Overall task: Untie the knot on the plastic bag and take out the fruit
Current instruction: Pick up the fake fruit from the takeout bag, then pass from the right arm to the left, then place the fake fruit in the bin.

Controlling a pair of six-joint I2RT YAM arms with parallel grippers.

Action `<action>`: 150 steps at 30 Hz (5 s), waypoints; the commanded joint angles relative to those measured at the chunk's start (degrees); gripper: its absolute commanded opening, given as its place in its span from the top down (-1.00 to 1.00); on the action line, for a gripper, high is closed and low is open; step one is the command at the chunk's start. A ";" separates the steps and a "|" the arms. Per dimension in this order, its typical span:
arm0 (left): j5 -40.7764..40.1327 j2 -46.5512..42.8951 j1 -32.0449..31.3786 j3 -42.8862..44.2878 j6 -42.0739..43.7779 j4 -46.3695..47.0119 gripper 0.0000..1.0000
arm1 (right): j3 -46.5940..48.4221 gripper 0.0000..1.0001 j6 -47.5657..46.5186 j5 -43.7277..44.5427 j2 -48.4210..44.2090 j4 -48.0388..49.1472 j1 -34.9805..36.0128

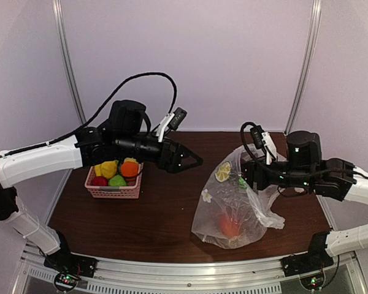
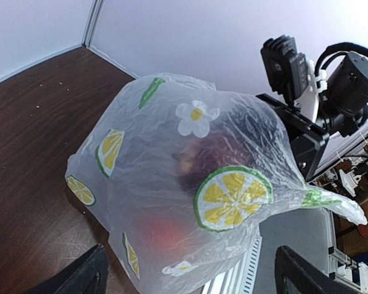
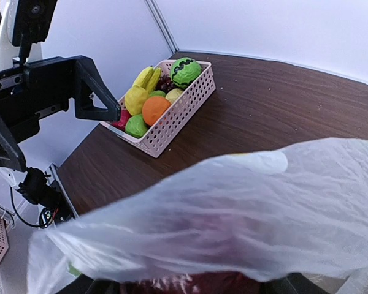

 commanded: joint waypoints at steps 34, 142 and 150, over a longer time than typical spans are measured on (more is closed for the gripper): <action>1.45 -7.81 -0.23 -0.56 -14.15 14.94 -0.95 | 19.12 -0.05 -13.14 -6.84 8.72 6.86 4.45; -30.76 6.89 36.31 1.89 13.89 -14.27 -0.76 | 15.18 -1.00 -7.96 22.64 0.32 -11.53 6.27; -21.20 -2.42 32.04 1.07 12.14 -17.93 -0.83 | 18.76 -1.00 -6.68 24.61 1.35 -26.67 6.16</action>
